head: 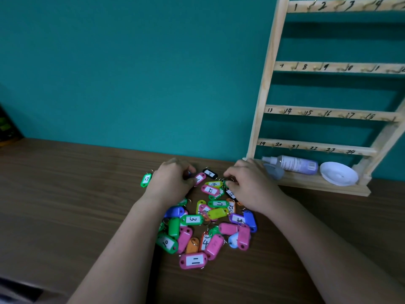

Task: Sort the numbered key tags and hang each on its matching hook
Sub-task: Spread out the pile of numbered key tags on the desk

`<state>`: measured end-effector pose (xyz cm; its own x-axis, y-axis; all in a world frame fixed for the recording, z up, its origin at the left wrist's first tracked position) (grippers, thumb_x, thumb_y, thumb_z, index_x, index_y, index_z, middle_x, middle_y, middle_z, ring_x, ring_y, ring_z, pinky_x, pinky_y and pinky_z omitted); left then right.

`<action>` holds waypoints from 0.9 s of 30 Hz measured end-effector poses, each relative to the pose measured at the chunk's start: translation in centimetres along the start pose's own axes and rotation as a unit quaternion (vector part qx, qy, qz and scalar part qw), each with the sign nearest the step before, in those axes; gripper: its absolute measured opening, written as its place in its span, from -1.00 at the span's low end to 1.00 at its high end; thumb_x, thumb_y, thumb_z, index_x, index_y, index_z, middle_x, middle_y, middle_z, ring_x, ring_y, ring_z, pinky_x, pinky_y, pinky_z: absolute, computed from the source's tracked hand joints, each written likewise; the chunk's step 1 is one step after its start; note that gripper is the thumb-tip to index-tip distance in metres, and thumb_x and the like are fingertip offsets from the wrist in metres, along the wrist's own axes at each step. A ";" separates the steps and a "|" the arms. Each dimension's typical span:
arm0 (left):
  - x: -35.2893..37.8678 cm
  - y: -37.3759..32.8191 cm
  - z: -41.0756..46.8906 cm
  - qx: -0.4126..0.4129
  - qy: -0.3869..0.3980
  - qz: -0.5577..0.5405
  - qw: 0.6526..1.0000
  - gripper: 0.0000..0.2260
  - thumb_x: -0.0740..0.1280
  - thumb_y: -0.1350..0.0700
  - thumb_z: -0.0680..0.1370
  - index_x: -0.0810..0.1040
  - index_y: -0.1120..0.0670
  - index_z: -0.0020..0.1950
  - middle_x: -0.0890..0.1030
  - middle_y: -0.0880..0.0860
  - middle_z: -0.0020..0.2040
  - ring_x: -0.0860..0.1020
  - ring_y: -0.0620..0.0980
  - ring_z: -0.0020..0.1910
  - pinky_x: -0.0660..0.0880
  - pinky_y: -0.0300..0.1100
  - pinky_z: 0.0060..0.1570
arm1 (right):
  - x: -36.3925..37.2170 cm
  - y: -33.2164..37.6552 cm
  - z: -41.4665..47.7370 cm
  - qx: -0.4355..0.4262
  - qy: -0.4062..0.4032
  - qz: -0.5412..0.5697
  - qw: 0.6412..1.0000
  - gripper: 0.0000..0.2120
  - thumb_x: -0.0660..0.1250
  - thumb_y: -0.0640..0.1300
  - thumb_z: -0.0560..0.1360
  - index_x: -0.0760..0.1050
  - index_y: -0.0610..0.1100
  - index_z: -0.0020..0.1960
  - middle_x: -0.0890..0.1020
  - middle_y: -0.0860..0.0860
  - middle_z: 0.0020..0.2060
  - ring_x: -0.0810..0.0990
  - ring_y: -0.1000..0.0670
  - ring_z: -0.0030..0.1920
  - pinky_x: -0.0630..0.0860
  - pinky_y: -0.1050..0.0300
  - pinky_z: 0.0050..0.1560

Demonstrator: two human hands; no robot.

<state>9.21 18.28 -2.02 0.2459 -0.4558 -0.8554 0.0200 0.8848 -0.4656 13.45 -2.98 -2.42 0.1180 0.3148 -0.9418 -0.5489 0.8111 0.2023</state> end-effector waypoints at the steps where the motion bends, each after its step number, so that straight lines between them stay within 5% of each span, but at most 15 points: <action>1: -0.1 -0.1 0.0 0.003 -0.005 -0.003 1.000 -0.82 0.47 0.01 0.59 0.69 -0.09 0.19 0.60 -0.01 0.15 0.56 0.06 0.20 0.54 0.02 0.22 | 0.0 0.0 0.0 0.000 0.000 0.000 1.000 -0.72 0.33 0.06 0.69 0.62 0.08 0.36 0.57 0.08 0.15 0.43 -0.02 0.27 0.31 -0.07 0.42; 11: 0.8 -4.9 -0.5 0.078 0.012 -0.007 0.997 -0.62 0.34 0.25 0.57 0.64 -0.12 0.28 0.62 -0.04 0.16 0.51 0.07 0.24 0.47 0.05 0.29 | -0.8 0.8 0.0 -0.020 -0.075 0.048 0.996 -0.94 0.45 -0.06 0.61 0.65 0.07 -0.03 0.52 0.14 -0.14 0.46 0.02 0.01 0.39 -0.01 0.11; 15: -0.6 -2.9 -0.3 0.008 -0.019 -0.048 0.999 -0.55 0.31 0.38 0.51 0.66 -0.09 0.23 0.66 -0.13 0.02 0.57 -0.04 0.08 0.42 -0.43 -0.04 | -2.4 0.6 -0.3 -0.009 -0.146 0.137 0.980 -0.94 0.48 -0.15 0.59 0.68 -0.03 -0.06 0.59 0.14 -0.20 0.55 0.12 -0.12 0.50 0.12 -0.13; 19: -1.6 -1.5 -0.7 -0.035 -0.025 -0.076 0.996 -0.53 0.23 0.40 0.49 0.69 -0.09 0.15 0.66 -0.18 -0.03 0.60 -0.07 0.02 0.45 -0.25 -0.05 | -3.2 0.2 -0.5 0.014 -0.189 0.182 0.965 -0.95 0.50 -0.18 0.58 0.70 -0.05 -0.04 0.67 0.18 -0.20 0.62 0.22 -0.15 0.58 0.24 -0.14; 22: -1.6 -1.1 -1.0 -0.040 -0.018 -0.074 0.996 -0.54 0.22 0.39 0.49 0.69 -0.10 0.10 0.67 -0.18 -0.03 0.61 -0.09 0.01 0.44 -0.35 -0.14 | -3.3 -0.2 -0.7 0.028 -0.184 0.181 0.966 -0.94 0.51 -0.18 0.58 0.68 -0.05 -0.04 0.68 0.19 -0.21 0.64 0.26 -0.16 0.61 0.26 -0.15; 27: -1.3 -0.6 -1.9 -0.028 -0.008 -0.047 0.998 -0.64 0.31 0.31 0.58 0.69 -0.12 0.13 0.67 -0.19 0.01 0.60 -0.11 0.02 0.50 -0.28 -0.03 | -3.2 -0.3 -1.1 0.025 -0.165 0.125 0.978 -0.90 0.50 -0.24 0.56 0.66 -0.06 -0.09 0.67 0.12 -0.22 0.64 0.12 -0.18 0.66 0.03 -0.15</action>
<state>6.99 18.14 -1.01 0.2601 -0.5344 -0.8042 -0.0099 0.8314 -0.5556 12.36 -4.79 0.27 0.2506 0.6416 -0.7249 -0.5541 0.7091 0.4361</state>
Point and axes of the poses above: each hand's wrist, its own z-axis towards the middle knuckle, its own x-axis out of the palm, y = z × x, the point moved 6 cm from there along z, towards the middle knuckle
